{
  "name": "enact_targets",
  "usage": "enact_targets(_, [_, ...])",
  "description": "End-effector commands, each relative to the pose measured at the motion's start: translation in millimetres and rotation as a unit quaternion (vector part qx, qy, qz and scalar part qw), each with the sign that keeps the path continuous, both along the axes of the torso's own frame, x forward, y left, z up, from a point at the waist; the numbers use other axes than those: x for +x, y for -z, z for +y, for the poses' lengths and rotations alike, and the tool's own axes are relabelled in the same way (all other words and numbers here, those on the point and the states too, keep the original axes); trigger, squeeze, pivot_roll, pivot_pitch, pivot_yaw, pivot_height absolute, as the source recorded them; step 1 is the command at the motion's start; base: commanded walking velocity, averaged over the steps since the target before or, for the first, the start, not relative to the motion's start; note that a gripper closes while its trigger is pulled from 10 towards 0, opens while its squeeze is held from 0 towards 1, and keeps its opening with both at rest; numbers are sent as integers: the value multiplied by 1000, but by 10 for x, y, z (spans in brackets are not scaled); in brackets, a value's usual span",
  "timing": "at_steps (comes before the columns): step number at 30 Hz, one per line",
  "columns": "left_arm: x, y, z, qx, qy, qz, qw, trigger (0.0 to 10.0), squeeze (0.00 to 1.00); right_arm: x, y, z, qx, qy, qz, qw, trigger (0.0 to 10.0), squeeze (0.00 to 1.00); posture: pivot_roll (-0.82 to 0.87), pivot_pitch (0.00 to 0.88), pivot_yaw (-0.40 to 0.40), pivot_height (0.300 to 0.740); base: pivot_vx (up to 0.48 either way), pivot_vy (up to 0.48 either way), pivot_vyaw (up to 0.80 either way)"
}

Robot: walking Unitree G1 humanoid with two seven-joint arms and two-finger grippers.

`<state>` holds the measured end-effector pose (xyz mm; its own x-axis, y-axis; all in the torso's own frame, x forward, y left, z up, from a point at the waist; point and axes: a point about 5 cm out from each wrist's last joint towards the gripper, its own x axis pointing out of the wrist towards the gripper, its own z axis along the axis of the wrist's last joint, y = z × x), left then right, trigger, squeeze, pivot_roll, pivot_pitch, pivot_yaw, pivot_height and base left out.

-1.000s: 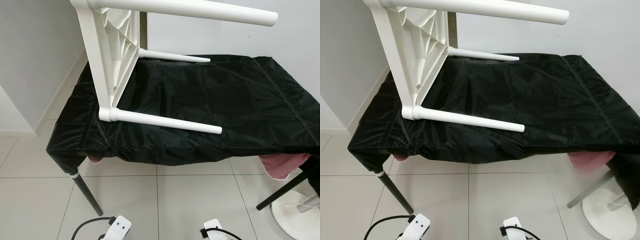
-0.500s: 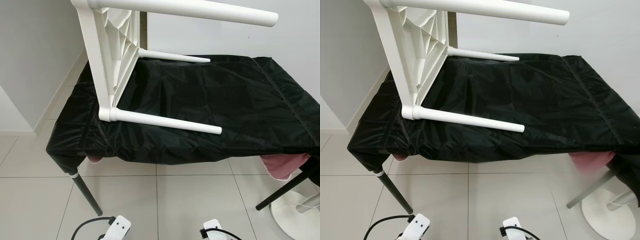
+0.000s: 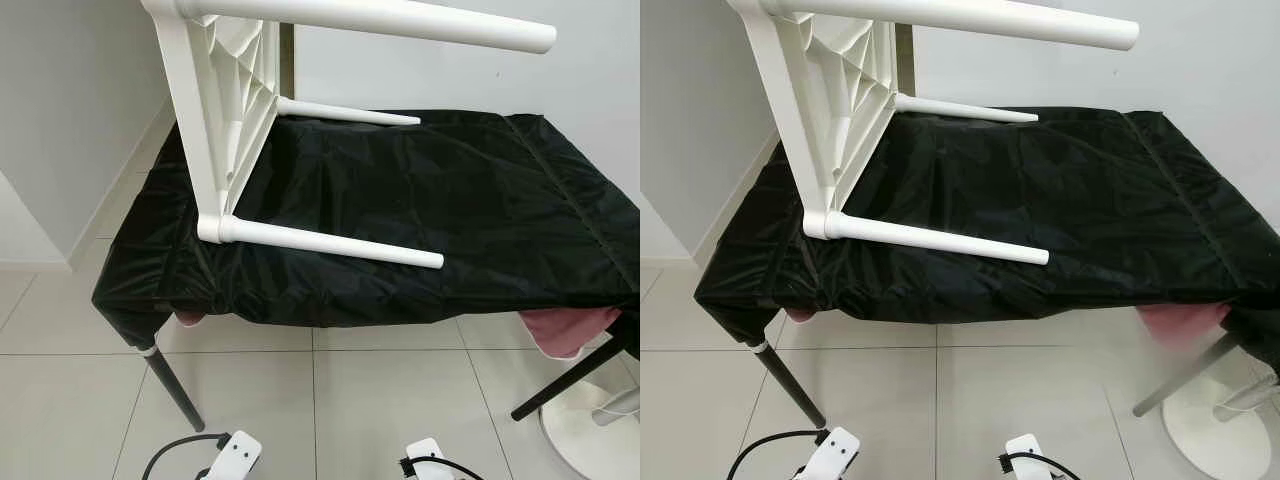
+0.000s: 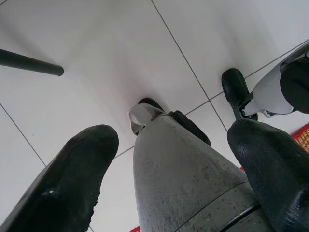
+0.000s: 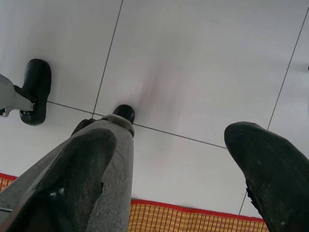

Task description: Building children table

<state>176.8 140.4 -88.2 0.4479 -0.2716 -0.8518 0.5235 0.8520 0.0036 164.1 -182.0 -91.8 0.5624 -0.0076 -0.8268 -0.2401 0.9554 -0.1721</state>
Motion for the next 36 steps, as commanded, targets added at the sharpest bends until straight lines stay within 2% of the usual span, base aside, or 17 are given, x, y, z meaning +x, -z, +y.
enact_targets(1, [-89,55,49,46,-38,-3,998,10000,0,-42,20,8,4,-1,10,1000,10000,376,-2,0,-16,740,0,0,0])
enact_targets(2, [-89,55,49,46,-38,-3,998,10000,0,-42,20,8,4,-1,10,1000,10000,376,-2,0,-16,740,0,0,0])
enact_targets(3, [-87,53,49,44,-41,-5,998,10000,1000,-41,19,11,7,0,9,1000,10000,1000,-2,0,-16,740,0,0,0])
enact_targets(4, [-85,52,49,44,-43,-6,998,10000,1000,-41,19,13,7,-1,8,1000,10000,1000,-2,0,-16,740,0,0,0])
enact_targets(5, [-80,49,43,44,-35,-7,998,10000,1000,-40,19,12,6,-1,8,1000,10000,933,0,0,-15,740,0,0,0])
enact_targets(7, [-80,49,43,44,-35,-7,998,10000,1000,-40,19,12,6,-1,8,1000,10000,933,0,0,-15,740,0,0,0])
enact_targets(8, [-76,48,41,45,-32,-9,998,10000,820,-39,19,11,4,-1,9,1000,10000,0,0,0,-15,740,0,0,0])
enact_targets(9, [-76,48,41,45,-32,-9,998,10000,820,-39,19,11,4,-1,9,1000,10000,0,0,0,-15,740,0,0,0])
enact_targets(10, [-65,42,44,46,-32,-14,998,10000,0,-36,17,9,2,-1,8,1000,10000,0,-4,0,-9,740,0,0,0])
enact_targets(15, [39,-18,63,29,-43,-45,998,10000,0,9,-11,-16,-1,-1,-11,1000,10000,0,-10,0,-7,740,0,0,0])
enact_targets(17, [145,-83,101,15,-47,-72,996,10000,0,100,-64,-41,5,4,-37,999,10000,0,-3,4,-12,740,0,0,0])
enact_targets(22, [282,-170,174,17,-49,-106,993,10000,0,229,-141,-58,12,5,-72,997,10000,0,0,11,-17,740,0,0,0])
enact_targets(23, [386,-243,221,17,-52,-133,990,10000,0,324,-203,-58,15,-1,-98,995,10000,0,0,15,-16,740,0,0,0])
enact_targets(27, [470,-309,248,11,-55,-158,986,10000,0,409,-263,-60,19,-5,-122,992,10000,0,-1,17,-15,740,0,0,0])
enact_targets(30, [537,-371,254,1,-56,-182,982,10000,0,495,-330,-57,25,-5,-150,988,10000,0,-1,19,-13,740,0,0,0])
enact_targets(33, [601,-460,247,-30,-55,-218,974,10000,0,619,-451,-36,40,-7,-204,978,10000,0,-6,18,-9,740,0,0,0])
enact_targets(36, [623,-510,244,-45,-50,-241,968,10000,0,661,-509,-32,46,-8,-231,972,10000,0,-6,18,-11,740,0,0,0])
